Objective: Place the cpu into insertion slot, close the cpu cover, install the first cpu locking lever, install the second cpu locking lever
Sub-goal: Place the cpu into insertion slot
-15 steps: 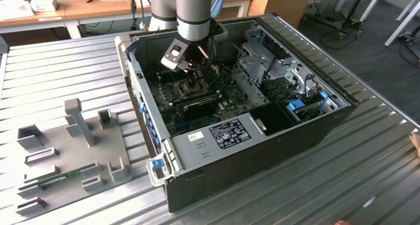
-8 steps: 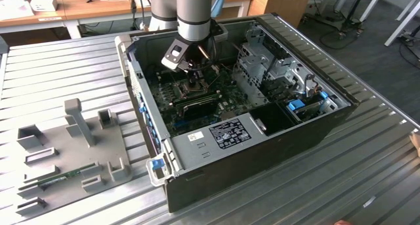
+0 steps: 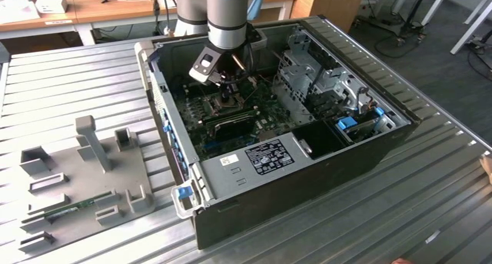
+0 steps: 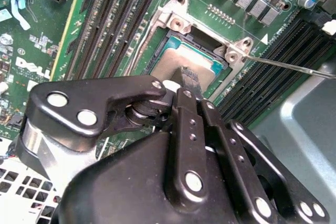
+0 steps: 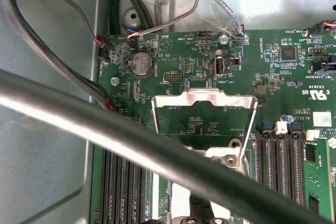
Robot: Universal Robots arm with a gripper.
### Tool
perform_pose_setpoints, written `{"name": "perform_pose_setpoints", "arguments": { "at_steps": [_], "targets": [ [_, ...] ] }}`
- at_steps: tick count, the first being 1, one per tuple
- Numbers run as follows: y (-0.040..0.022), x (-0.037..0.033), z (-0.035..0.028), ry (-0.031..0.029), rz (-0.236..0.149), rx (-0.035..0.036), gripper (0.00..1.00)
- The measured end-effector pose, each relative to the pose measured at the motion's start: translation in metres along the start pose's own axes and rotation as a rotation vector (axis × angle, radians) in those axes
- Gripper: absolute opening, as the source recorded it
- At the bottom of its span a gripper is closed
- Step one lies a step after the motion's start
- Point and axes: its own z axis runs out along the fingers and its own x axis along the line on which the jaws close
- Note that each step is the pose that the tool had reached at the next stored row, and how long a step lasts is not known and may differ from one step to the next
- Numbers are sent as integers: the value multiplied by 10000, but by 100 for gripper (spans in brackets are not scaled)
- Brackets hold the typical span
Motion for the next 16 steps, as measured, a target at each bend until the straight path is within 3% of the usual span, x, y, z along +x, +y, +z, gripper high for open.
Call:
{"name": "perform_pose_setpoints", "arguments": {
  "at_steps": [16],
  "targets": [
    [6,-1,18,-2,0,1,10]
  ]
}}
